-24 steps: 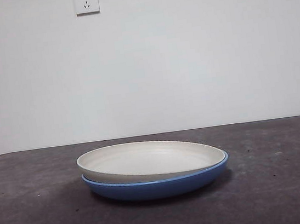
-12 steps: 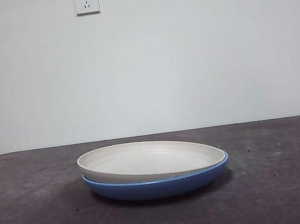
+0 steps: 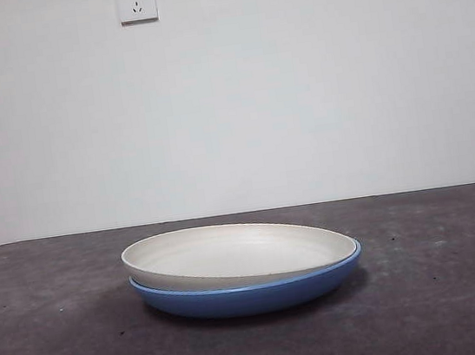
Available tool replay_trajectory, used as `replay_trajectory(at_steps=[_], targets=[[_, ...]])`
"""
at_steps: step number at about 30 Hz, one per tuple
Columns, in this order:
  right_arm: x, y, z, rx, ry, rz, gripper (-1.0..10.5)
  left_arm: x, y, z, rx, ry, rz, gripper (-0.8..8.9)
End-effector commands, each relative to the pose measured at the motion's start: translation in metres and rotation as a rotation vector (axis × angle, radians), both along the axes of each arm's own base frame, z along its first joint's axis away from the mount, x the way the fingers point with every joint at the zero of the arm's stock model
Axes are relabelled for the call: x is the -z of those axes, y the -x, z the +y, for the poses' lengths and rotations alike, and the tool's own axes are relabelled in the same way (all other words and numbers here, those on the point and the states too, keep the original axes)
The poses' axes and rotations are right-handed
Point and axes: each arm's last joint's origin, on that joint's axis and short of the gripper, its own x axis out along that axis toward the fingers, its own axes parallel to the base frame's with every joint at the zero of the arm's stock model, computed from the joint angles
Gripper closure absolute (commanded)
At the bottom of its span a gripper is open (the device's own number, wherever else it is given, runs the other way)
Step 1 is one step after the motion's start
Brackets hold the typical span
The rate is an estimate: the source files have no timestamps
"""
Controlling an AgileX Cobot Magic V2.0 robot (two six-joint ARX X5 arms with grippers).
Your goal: Pick up the white plate, put it on the blue plate, put it on desk
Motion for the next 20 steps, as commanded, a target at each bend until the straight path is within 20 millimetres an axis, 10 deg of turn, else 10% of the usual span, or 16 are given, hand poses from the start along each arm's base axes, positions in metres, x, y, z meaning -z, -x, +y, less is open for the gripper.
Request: replay_trajectory(at_steps=[1,13,20], targets=[[0.016,-0.001,0.0,-0.012,0.146,0.008,9.2,0.007,-0.001,0.0,-0.002,-0.013,0.023,7.93],[0.108,-0.09,0.016,0.134,0.094,-0.704,9.2,0.007,-0.001,0.0,-0.001,-0.013,0.023,7.93],[0.162,-0.101,0.006,0.368,0.147,-0.744,9.2,0.007,-0.001,0.0,-0.001,-0.013,0.023,7.93]])
